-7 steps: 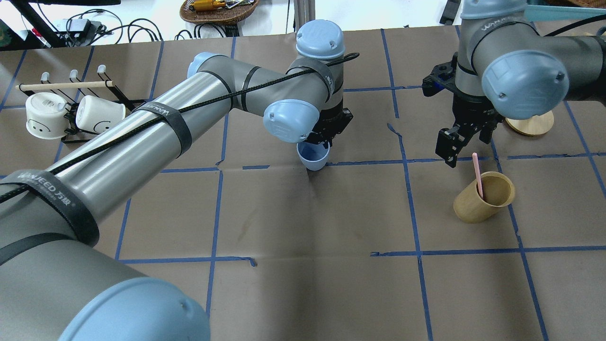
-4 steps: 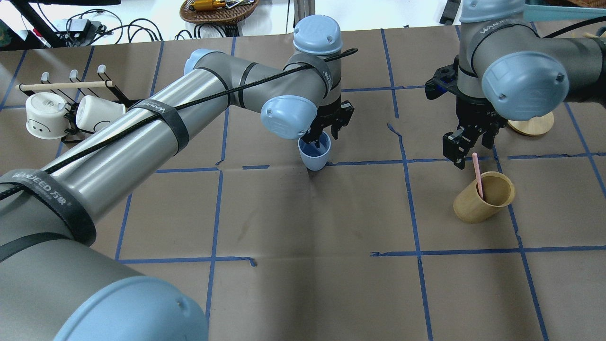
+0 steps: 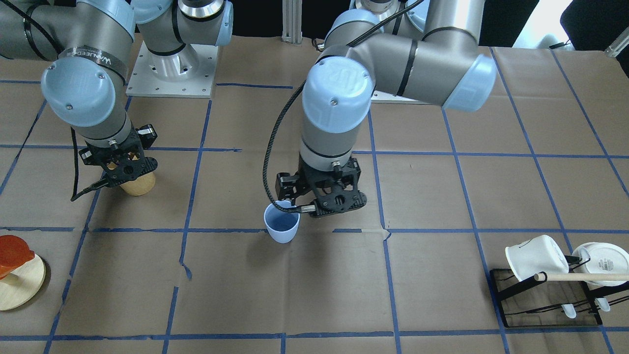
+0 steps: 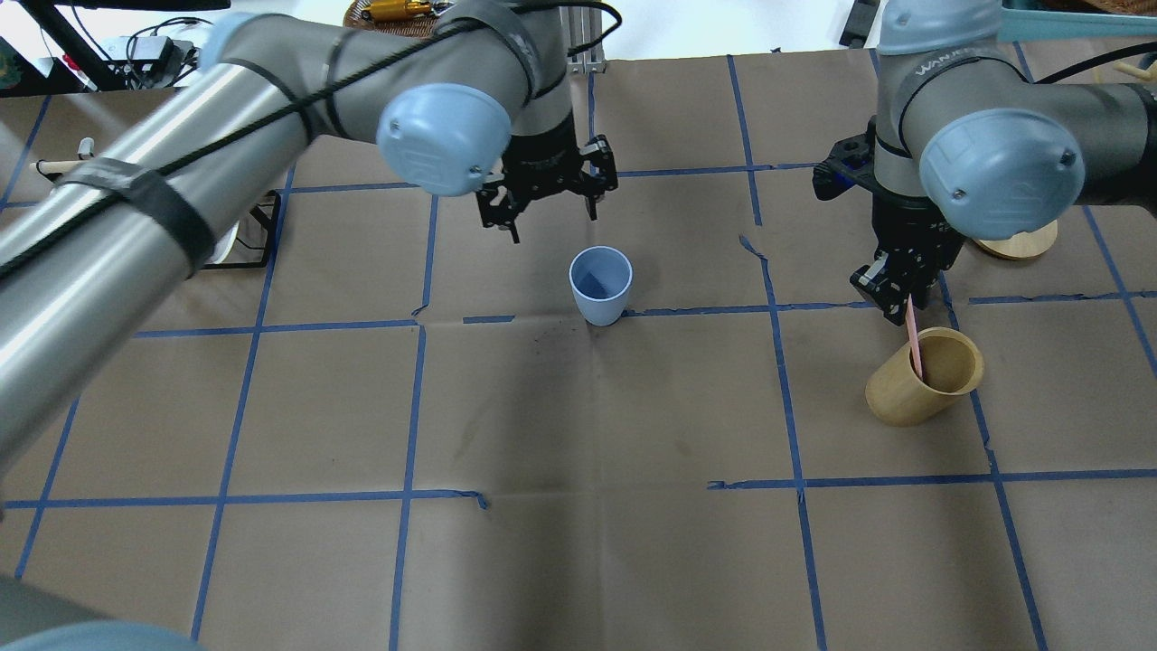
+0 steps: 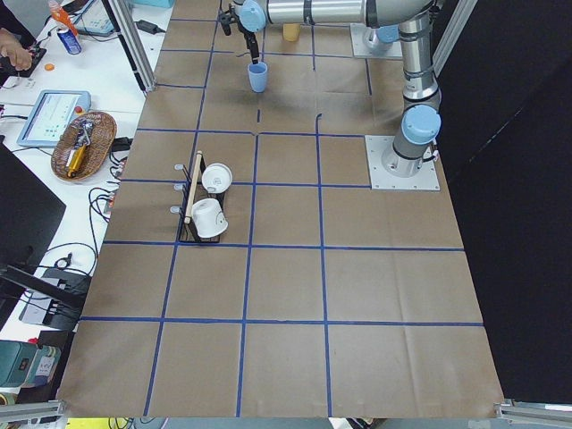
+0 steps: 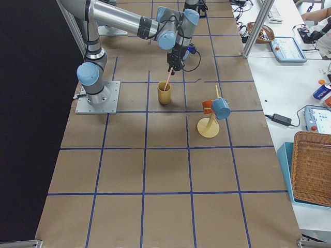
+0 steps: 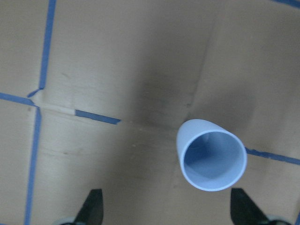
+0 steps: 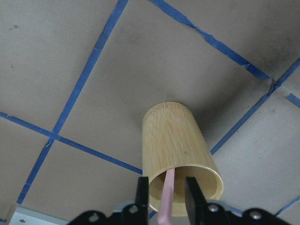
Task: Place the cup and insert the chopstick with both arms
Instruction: 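Lift the chopstick from the bamboo cup with the right gripper while the left withdraws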
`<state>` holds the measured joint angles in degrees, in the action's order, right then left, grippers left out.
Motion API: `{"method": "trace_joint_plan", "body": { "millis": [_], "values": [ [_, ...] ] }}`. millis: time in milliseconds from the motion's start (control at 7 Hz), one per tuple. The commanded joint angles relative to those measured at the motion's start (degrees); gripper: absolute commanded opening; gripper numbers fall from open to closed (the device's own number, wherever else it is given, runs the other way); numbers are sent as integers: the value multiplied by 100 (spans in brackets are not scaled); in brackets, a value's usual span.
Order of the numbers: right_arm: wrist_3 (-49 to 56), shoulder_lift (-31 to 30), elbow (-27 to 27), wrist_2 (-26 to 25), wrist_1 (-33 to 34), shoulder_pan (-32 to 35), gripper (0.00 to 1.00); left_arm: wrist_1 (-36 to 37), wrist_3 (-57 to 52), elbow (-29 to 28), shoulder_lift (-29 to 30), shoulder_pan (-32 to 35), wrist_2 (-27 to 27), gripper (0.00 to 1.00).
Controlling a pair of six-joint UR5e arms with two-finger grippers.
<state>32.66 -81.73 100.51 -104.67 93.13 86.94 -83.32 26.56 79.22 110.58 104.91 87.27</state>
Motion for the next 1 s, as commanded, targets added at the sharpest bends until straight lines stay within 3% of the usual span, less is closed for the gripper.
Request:
{"method": "trace_joint_plan", "body": {
  "millis": [0, 571, 857],
  "values": [
    [-67, -18, -5, -1, -49, -1, 23, -780, -1902, 276, -990, -698, 53, 95],
    [-67, -27, -49, -9, -58, -1, 10, -686, -3383, 1541, -2240, -1349, 53, 96],
    [-67, -36, -110, -131, -67, -1, 8, -431, -3412, 1553, -2286, -1342, 79, 100]
  ]
}}
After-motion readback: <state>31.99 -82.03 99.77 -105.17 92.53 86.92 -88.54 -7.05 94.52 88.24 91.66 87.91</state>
